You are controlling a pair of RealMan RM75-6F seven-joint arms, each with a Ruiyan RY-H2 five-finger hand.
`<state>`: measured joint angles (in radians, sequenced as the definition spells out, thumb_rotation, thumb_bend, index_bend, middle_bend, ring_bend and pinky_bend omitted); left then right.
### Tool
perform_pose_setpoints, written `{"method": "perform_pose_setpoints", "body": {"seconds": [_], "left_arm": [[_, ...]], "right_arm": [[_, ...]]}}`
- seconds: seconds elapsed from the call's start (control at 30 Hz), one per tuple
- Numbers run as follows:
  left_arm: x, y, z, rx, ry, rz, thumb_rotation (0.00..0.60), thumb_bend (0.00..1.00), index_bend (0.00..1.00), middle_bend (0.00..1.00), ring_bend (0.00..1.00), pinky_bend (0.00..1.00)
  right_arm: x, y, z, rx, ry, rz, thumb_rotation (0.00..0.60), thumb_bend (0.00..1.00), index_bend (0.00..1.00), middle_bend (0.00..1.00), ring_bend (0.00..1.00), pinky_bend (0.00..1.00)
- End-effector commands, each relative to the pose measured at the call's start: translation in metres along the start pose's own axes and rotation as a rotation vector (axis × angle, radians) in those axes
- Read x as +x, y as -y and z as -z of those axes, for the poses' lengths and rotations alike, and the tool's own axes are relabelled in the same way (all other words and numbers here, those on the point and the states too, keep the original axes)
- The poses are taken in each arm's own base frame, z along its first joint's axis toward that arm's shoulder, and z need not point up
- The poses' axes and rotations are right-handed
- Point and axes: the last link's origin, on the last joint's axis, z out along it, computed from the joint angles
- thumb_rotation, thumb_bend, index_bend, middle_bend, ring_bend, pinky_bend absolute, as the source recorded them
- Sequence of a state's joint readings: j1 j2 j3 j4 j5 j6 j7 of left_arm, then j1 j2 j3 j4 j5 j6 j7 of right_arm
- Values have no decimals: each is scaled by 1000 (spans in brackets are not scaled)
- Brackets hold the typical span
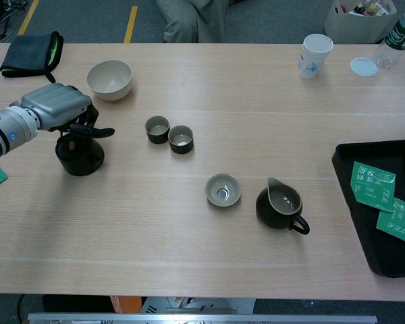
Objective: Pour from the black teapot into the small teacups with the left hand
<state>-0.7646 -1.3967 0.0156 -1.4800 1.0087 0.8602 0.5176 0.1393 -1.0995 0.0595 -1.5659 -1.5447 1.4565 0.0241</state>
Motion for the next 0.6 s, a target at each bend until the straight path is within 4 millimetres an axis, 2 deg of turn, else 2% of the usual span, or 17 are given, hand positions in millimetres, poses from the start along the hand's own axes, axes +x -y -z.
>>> {"method": "perform_pose_setpoints", "body": {"seconds": [0.03, 0.6], "left_arm": [[1, 1, 2, 0, -7, -1, 0, 133, 598, 674, 499, 181], [-2, 4, 13, 36, 28, 14, 0, 133, 593, 674, 500, 181]], "right_arm": [[0, 0, 0, 0, 0, 1, 600, 147, 263, 268, 126, 106], [1, 2, 1, 3, 3, 1, 600, 148, 263, 268, 126, 106]]}}
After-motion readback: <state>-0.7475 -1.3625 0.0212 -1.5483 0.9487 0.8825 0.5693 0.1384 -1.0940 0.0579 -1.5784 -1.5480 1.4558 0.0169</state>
